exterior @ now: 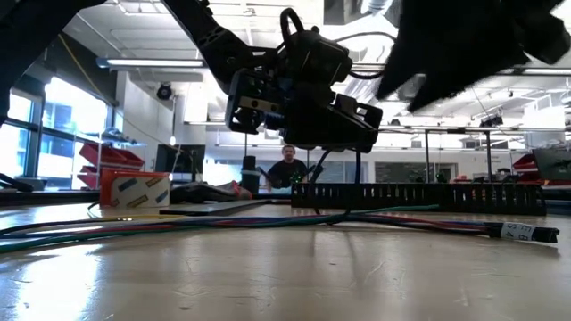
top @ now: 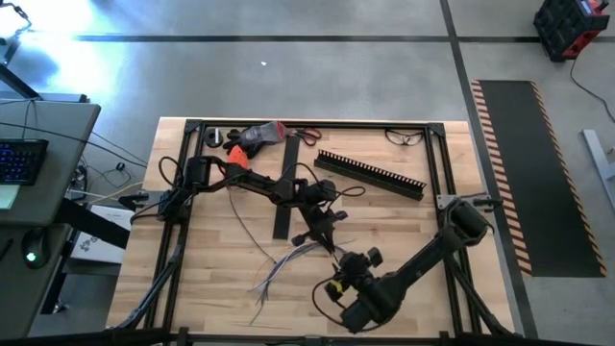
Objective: Ziptie cables
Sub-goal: Wrap the black zip tie on the cables
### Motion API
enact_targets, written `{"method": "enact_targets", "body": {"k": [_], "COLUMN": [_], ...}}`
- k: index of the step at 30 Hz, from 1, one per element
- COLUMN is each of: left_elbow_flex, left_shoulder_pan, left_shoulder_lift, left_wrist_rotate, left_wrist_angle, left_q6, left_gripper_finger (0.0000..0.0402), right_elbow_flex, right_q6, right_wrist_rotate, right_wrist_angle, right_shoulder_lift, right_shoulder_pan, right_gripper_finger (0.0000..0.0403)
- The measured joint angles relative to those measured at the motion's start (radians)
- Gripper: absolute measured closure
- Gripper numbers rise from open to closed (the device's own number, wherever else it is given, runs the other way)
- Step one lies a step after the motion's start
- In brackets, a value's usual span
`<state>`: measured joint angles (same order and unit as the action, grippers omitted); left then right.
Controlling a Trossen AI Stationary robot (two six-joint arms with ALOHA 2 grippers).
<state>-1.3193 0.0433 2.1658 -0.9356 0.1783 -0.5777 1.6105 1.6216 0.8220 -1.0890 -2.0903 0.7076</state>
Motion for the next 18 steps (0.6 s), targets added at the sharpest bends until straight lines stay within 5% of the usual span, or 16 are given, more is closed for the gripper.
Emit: {"method": "enact_targets", "body": {"k": [8,18], "left_elbow_flex": [0.0,0.0], "left_shoulder_pan": [-0.001,-0.002], "left_shoulder_lift": [0.0,0.0], "left_wrist_rotate": [-0.001,0.001], "left_wrist_angle": [0.006,0.004], "left_q6": [-0.001,-0.002], "left_gripper_finger": [0.0392,0.0392], "right_elbow_flex": [-0.081,-0.102], "right_q6": [-0.085,-0.112], "right_wrist_rotate": [-0.075,-0.028], "right_wrist_angle": [0.078,0.087], "right_shoulder_lift": [0.0,0.0], "right_shoulder_pan": [-0.042,-0.053], "right_gripper_finger": [0.0205,0.03]}}
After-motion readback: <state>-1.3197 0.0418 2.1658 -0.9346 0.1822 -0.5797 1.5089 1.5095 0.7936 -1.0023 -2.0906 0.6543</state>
